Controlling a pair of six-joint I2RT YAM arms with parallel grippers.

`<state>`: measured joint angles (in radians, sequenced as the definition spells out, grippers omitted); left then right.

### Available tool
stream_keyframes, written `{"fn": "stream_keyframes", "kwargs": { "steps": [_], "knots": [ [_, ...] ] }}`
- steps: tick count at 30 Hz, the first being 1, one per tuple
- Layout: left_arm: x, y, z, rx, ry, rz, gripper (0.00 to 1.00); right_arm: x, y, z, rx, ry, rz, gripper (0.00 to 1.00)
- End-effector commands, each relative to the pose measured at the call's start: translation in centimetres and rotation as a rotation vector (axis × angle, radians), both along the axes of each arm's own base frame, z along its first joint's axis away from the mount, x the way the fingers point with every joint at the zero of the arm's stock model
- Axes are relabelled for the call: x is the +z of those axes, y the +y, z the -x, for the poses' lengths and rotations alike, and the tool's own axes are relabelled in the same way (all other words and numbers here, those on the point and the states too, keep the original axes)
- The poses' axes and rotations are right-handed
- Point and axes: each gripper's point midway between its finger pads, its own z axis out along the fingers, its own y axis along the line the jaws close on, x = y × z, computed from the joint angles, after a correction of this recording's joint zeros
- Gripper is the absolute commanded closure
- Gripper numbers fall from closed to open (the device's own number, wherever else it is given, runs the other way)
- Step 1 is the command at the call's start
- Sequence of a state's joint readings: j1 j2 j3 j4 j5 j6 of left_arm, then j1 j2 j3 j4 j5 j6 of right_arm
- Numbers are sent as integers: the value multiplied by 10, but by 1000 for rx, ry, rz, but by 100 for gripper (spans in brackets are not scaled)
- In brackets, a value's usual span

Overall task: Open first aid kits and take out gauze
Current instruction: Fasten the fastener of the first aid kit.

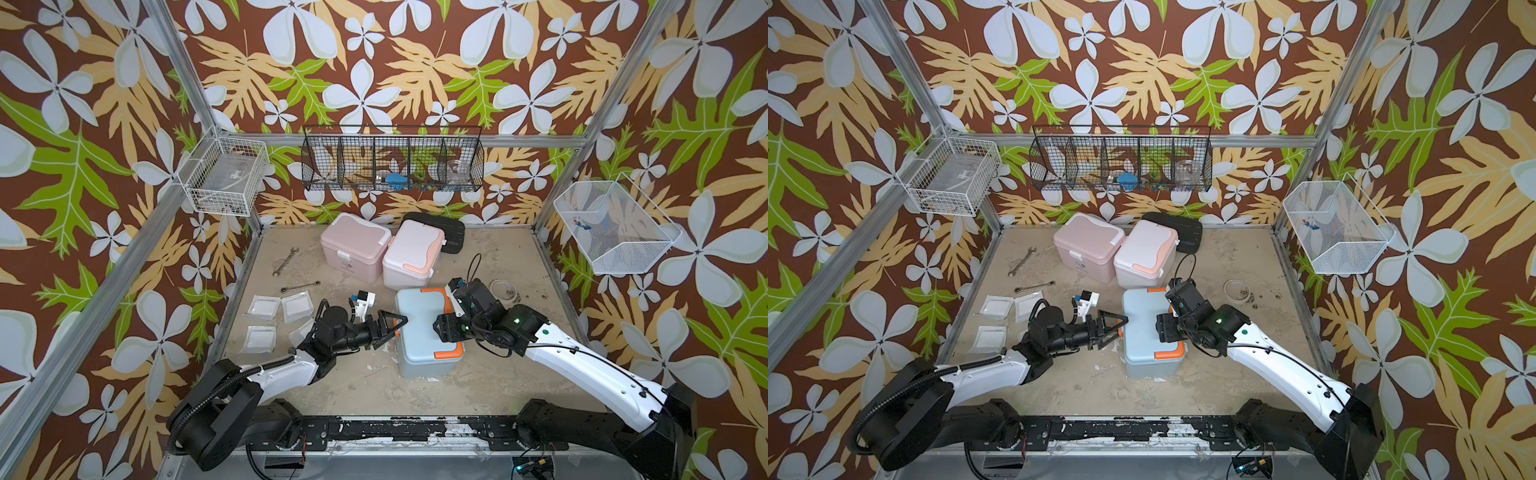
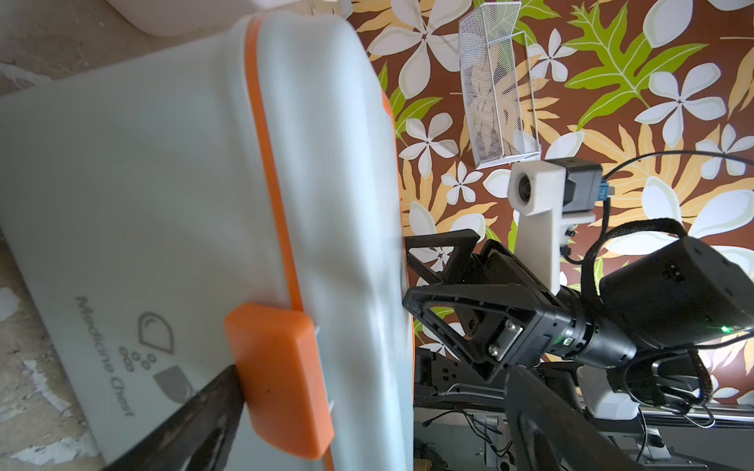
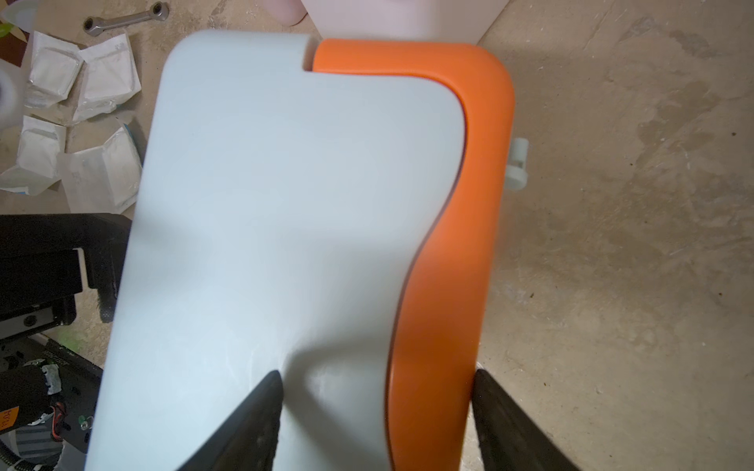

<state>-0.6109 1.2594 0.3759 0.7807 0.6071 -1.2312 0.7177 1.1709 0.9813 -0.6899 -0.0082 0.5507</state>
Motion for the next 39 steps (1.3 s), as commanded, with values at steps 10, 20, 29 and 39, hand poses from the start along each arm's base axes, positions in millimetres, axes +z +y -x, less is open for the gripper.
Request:
{"fn": "stream_keyframes", "kwargs": {
  "steps": [10,20,29,39],
  "knots": [
    [-1,8,-6,41,-48,-103,0,-10,-4,5,-1,30,23,28],
    [12,13,-5,41,-67,-67,0,-14,-5,6,-3,36,26,28],
    [35,8,-4,12,-84,-68,0,-16,-3,6,-1,42,24,28],
    [27,25,-15,82,-102,-142,0,-17,-3,5,-3,44,24,28]
  ]
}}
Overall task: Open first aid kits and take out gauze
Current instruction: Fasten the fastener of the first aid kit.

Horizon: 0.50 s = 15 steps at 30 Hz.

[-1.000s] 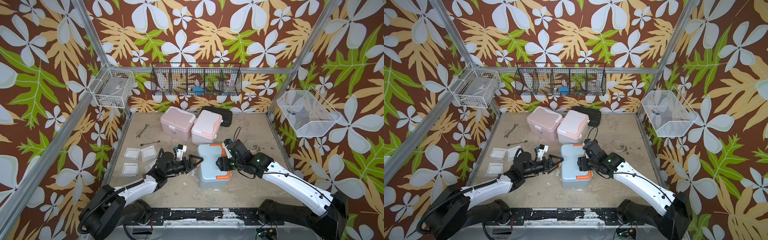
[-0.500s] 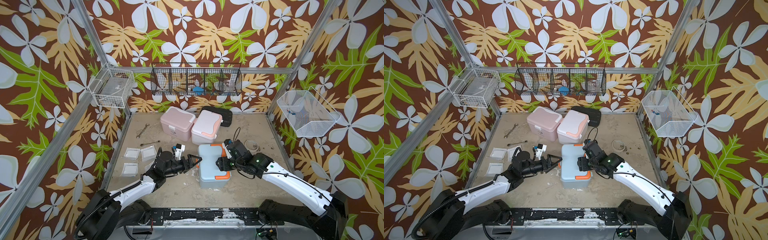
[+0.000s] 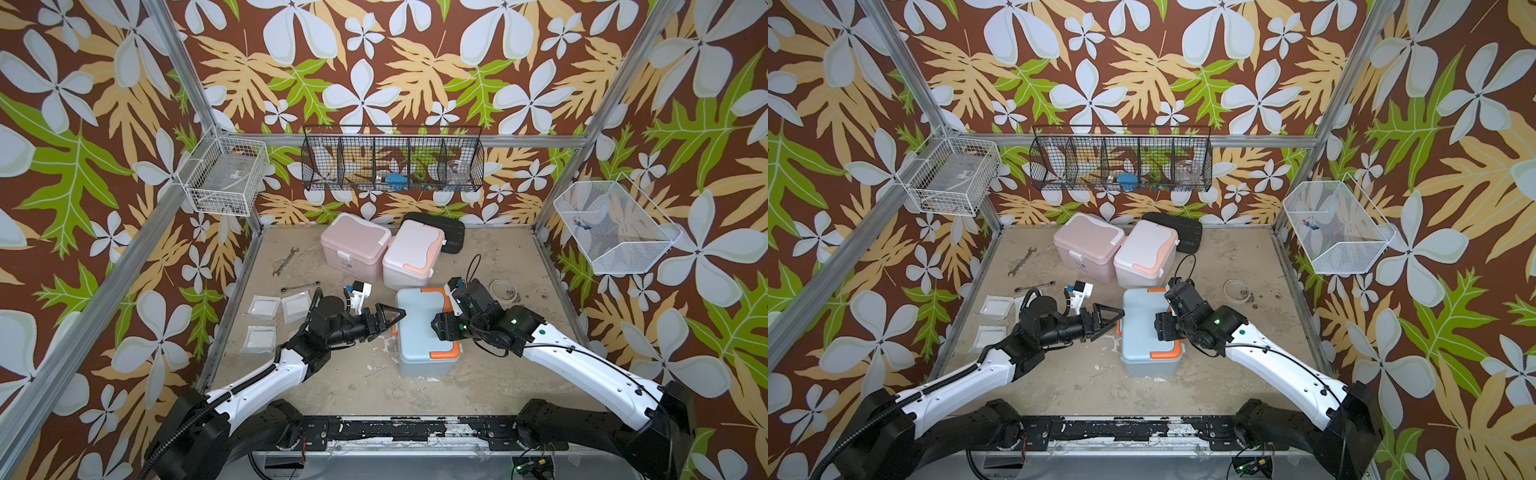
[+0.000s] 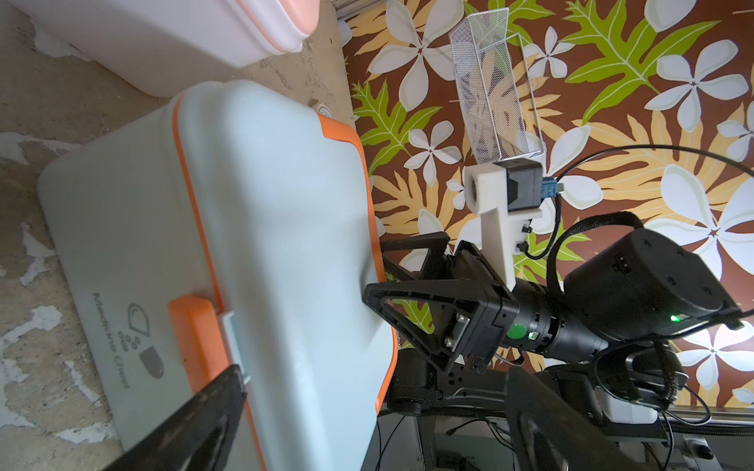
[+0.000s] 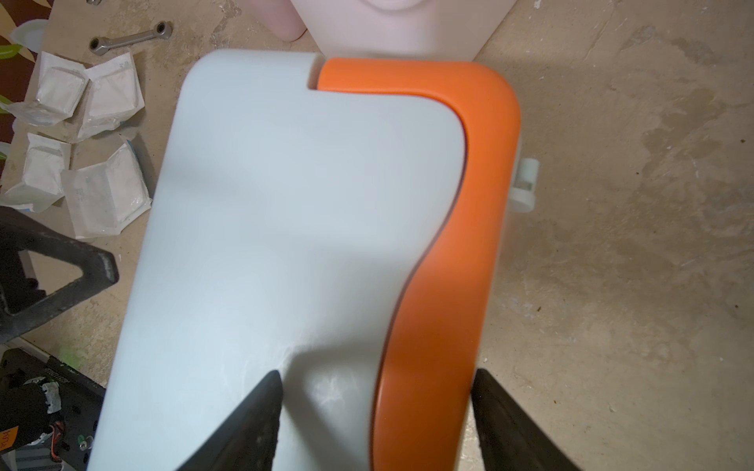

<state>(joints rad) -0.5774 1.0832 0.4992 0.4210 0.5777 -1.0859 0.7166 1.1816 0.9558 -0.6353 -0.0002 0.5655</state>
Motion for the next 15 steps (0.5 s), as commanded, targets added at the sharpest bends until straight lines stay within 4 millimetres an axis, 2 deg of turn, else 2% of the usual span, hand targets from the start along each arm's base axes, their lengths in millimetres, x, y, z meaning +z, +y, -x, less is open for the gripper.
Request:
{"fn": "stream_keyframes", "kwargs": {
  "steps": [1,4,8,15],
  "knots": [
    [-14,15,-13,61,-10,-52,0,-12,-5,11,17,57,36,28],
    [-24,14,-15,39,7,-4,0,-13,-4,12,20,61,34,28],
    [-15,-1,-7,-57,-7,141,0,-13,-4,11,23,62,38,25],
    [-10,-18,0,-124,-17,221,0,-17,-1,10,30,75,42,23]
  ]
}}
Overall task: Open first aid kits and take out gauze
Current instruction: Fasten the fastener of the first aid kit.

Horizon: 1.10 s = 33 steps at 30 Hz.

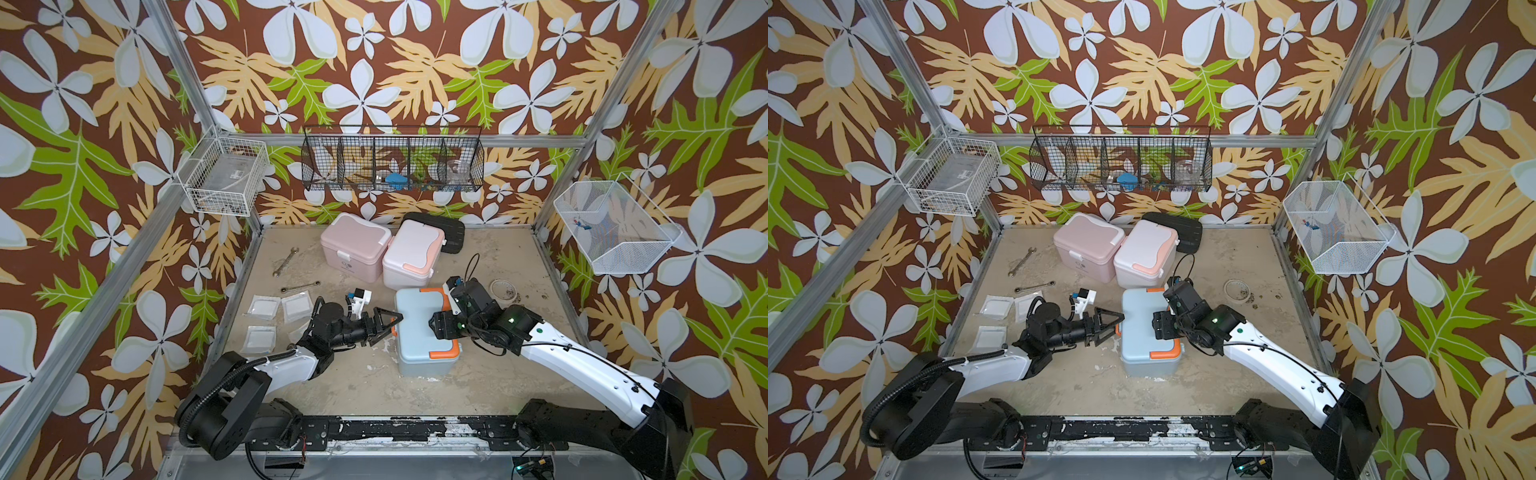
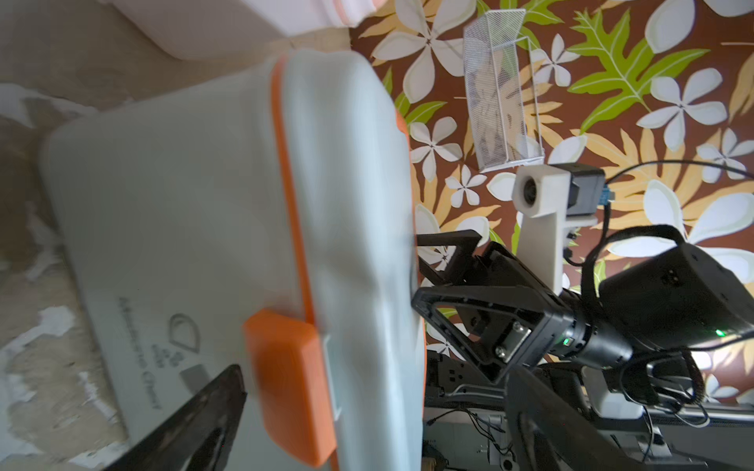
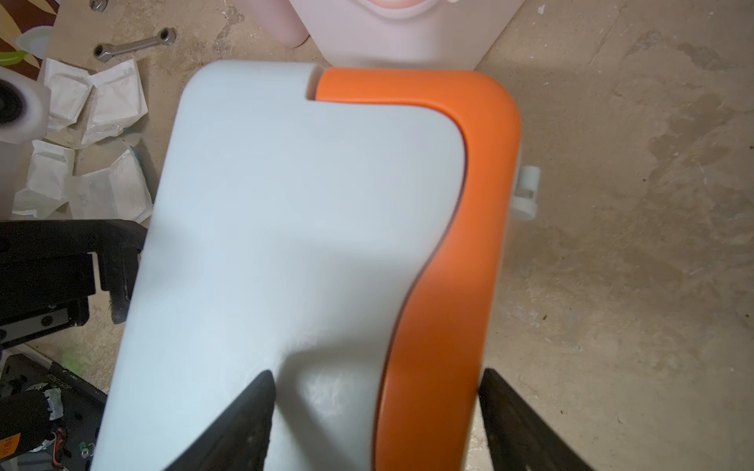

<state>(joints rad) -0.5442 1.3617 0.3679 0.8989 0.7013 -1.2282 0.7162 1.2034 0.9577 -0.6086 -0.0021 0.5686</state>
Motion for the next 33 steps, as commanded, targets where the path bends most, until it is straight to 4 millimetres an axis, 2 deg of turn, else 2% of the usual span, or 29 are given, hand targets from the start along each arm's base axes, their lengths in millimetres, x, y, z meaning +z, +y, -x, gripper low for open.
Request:
{"fn": "stream_keyframes", "kwargs": {
  "steps": [1,7,15,22,33],
  "knots": [
    [35,-10,6,-58,-91,134,0,-16,-5,15,33,80,49,23],
    [27,-9,5,-51,-65,160,0,-16,-6,15,32,82,55,23],
    [38,-7,11,-59,-74,194,0,-25,-9,16,31,92,78,23],
    [28,4,13,-27,-48,184,0,-34,-17,16,19,99,127,23],
    [32,16,13,1,-62,165,0,-46,-22,17,11,113,162,23]
  ]
}}
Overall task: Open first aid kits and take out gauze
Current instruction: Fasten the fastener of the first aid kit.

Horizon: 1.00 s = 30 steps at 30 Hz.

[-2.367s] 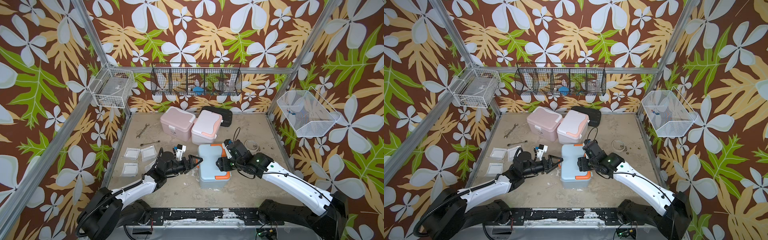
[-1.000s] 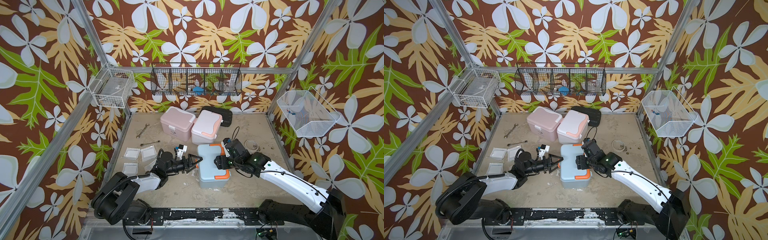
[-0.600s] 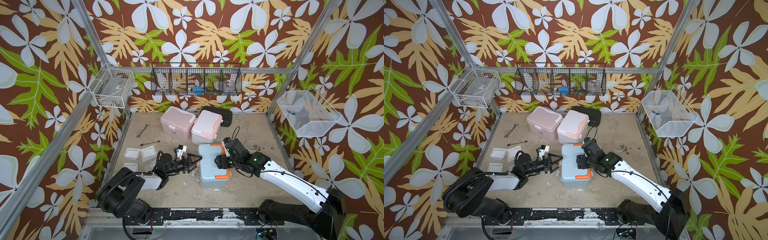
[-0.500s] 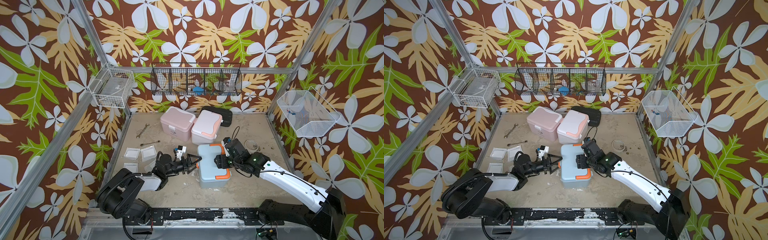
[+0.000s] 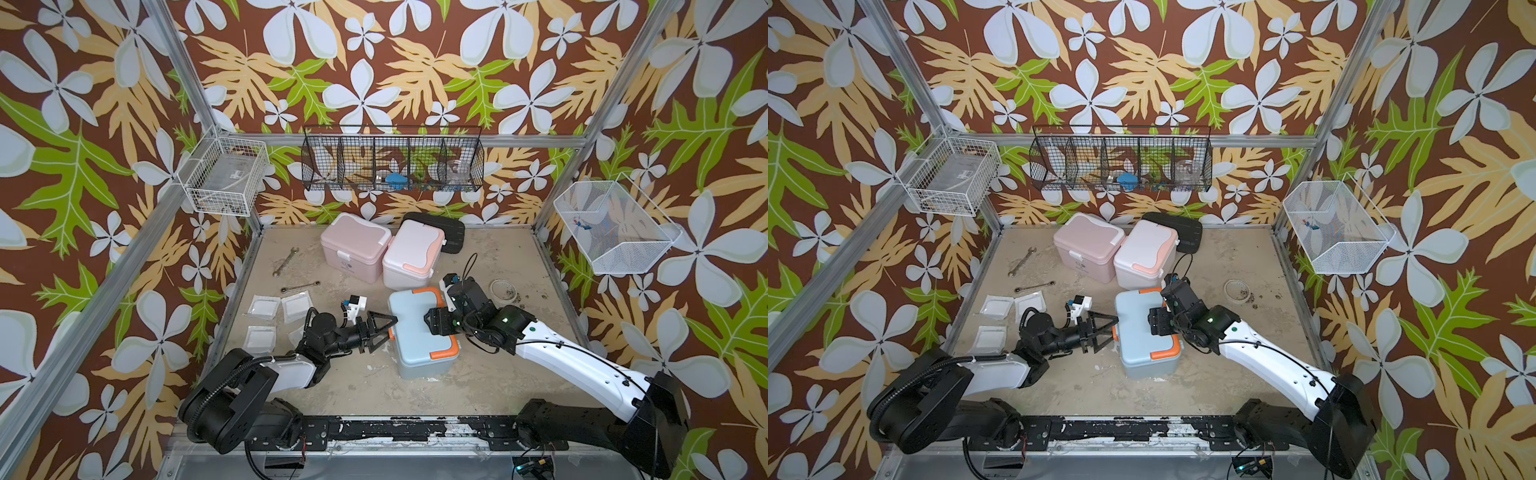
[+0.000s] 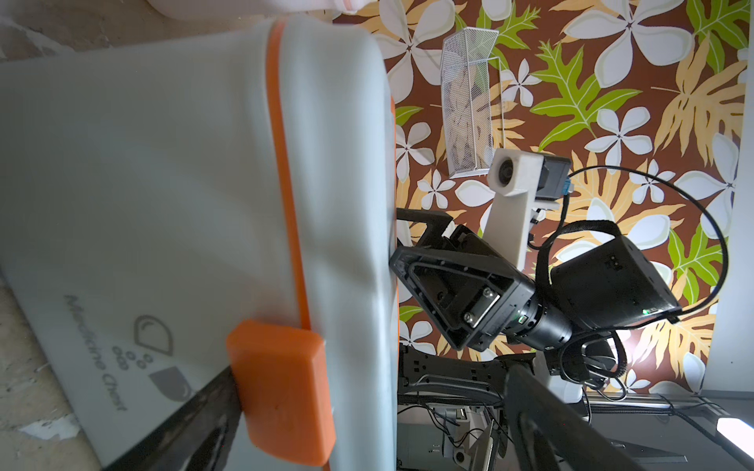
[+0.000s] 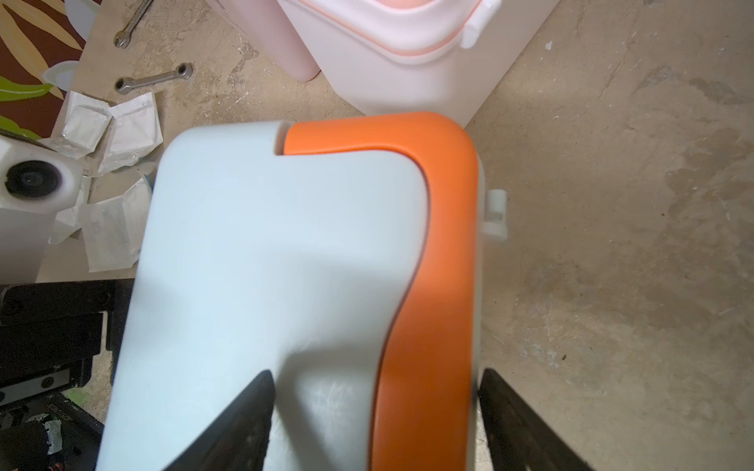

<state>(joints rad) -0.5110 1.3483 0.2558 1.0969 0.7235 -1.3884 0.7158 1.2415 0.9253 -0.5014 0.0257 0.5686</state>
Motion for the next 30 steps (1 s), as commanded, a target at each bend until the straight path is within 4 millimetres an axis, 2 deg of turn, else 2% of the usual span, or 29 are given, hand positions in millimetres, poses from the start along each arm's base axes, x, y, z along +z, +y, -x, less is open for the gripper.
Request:
{"fn": "stream_keyframes", "kwargs": {
  "steps": [1,11,19,22,26,30],
  "knots": [
    [30,1,3,-15,-132,57,0,-37,-29,32,24,157,171,23],
    [21,9,2,15,-128,-19,0,-38,-28,32,28,161,168,23],
    [-15,21,-9,75,-48,-253,0,-37,-28,32,28,158,165,23],
    [-11,29,-13,111,-60,-351,2,-37,-27,32,29,159,163,23],
    [4,40,-18,141,-79,-467,23,-37,-26,31,30,156,161,23],
    [13,38,-17,140,-85,-518,62,-38,-24,31,33,157,153,23]
  ]
}}
